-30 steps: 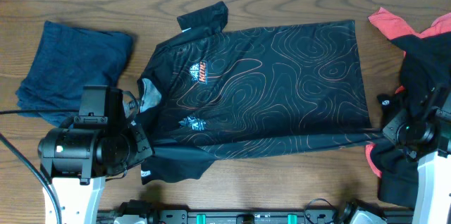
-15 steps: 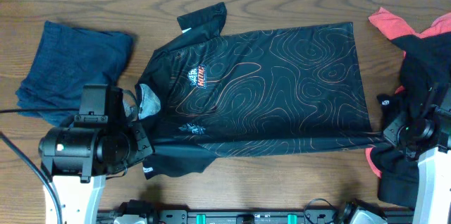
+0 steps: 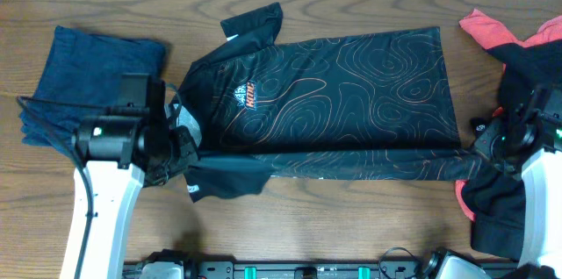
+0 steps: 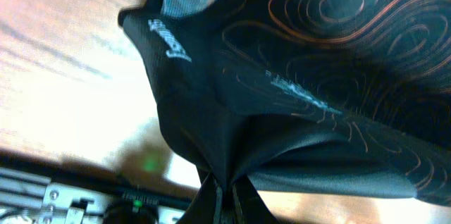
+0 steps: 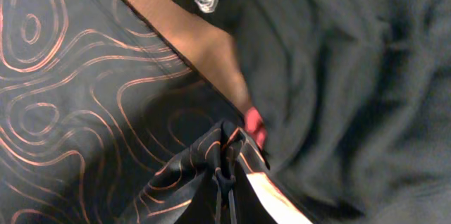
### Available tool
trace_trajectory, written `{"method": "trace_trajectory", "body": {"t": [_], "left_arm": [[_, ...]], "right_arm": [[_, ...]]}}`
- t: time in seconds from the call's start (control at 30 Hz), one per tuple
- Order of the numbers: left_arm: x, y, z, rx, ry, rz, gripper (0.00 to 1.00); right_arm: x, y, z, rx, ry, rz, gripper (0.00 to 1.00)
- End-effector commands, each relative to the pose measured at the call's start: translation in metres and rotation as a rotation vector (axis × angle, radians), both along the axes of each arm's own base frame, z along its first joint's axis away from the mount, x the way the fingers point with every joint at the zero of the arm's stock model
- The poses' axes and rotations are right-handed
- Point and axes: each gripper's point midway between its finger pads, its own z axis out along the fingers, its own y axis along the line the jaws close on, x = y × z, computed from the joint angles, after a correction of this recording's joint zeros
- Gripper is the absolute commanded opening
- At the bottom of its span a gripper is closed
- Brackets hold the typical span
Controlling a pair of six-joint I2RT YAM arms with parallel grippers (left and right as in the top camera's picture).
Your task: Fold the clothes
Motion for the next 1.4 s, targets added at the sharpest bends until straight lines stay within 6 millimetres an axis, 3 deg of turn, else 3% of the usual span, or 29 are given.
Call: {"method": "trace_trajectory", "body": {"t": [0.0, 0.3, 0.53, 0.97, 1.33, 1.37], "left_arm": [[0.009, 0.011, -0.011, 0.056, 0.022, 0.013, 0.06], [0.045, 0.014, -0.036, 0.084, 0.026, 0.017, 0.05], [0.066, 0.013, -0.061, 0.089, 0.055, 0.016, 0.06], [0.112, 0.015, -0.089, 0.108, -0.02, 0.023, 0.06], [0.126, 0.015, -0.089, 0.111, -0.069, 0.027, 0.06], [0.126, 0.015, -0.089, 0.111, -0.069, 0.027, 0.13]], "right_arm": [[0.019, 0.003, -0.004, 0.043, -0.043, 0.034, 0.01], [0.069, 0.02, -0.02, 0.062, -0.131, 0.137, 0.01], [0.091, 0.032, -0.035, 0.051, -0.143, 0.19, 0.01], [0.112, 0.025, -0.056, 0.036, -0.162, 0.191, 0.01], [0.116, 0.025, -0.07, 0.043, -0.148, 0.192, 0.01], [0.117, 0.026, -0.072, 0.043, -0.147, 0.195, 0.02]]}}
